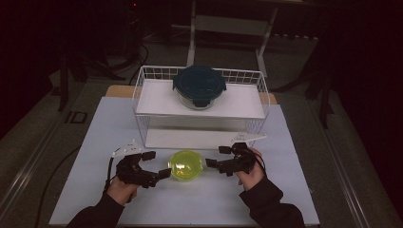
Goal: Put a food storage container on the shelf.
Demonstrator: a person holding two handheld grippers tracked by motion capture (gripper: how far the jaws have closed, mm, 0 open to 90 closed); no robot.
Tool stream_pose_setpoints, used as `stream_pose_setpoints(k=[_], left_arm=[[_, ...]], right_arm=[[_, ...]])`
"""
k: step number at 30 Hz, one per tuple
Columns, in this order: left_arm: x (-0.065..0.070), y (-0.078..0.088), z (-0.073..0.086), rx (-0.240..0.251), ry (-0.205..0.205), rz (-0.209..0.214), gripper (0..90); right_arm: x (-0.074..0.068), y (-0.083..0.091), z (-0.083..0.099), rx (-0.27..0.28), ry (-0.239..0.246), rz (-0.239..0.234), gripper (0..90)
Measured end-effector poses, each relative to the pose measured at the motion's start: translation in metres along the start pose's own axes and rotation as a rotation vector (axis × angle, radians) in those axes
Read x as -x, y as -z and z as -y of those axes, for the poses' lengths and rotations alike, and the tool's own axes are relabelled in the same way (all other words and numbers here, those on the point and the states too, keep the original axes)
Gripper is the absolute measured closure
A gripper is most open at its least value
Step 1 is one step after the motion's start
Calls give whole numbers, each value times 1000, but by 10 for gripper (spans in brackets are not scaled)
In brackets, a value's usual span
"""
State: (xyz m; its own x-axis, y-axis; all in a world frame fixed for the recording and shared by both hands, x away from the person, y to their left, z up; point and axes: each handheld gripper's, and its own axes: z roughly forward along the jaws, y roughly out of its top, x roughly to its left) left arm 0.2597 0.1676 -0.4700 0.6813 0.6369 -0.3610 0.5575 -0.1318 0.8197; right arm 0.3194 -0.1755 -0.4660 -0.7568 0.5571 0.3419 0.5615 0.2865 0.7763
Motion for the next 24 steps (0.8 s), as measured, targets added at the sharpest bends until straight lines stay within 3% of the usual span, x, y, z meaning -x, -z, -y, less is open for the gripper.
stream_pose_setpoints(k=[2,4,5,6,9,10,11,12,14,19,24], left_arm=[[-3,-3,-1,-20,35,-18,18],[-5,-6,-1,-21,79,-28,40],[-7,-7,-1,-8,128,-18,41],[-9,-8,-1,-7,151,-5,40],[-17,-14,1,-37,243,18,42],[-17,-14,1,-37,243,18,59],[-23,-18,3,-62,336,25,59],[-26,-20,5,-70,365,28,118],[-30,-23,7,-73,420,58,150],[-34,-34,12,-118,518,86,283],[-37,-41,17,-154,573,94,411]], right_arm=[[1,-5,-2,-3,-40,25,137],[4,-8,-2,-10,-81,5,138],[5,-10,-2,-17,-100,6,145],[6,-13,-2,-28,-119,-3,146],[9,-17,-2,-35,-162,-17,217],[9,-17,-2,-35,-162,-17,217],[10,-19,-2,-37,-178,-20,244],[11,-21,-2,-54,-227,-28,305],[12,-25,-1,-70,-258,-40,354],[15,-35,4,-134,-314,-63,515],[17,-43,9,-161,-353,-70,583]])
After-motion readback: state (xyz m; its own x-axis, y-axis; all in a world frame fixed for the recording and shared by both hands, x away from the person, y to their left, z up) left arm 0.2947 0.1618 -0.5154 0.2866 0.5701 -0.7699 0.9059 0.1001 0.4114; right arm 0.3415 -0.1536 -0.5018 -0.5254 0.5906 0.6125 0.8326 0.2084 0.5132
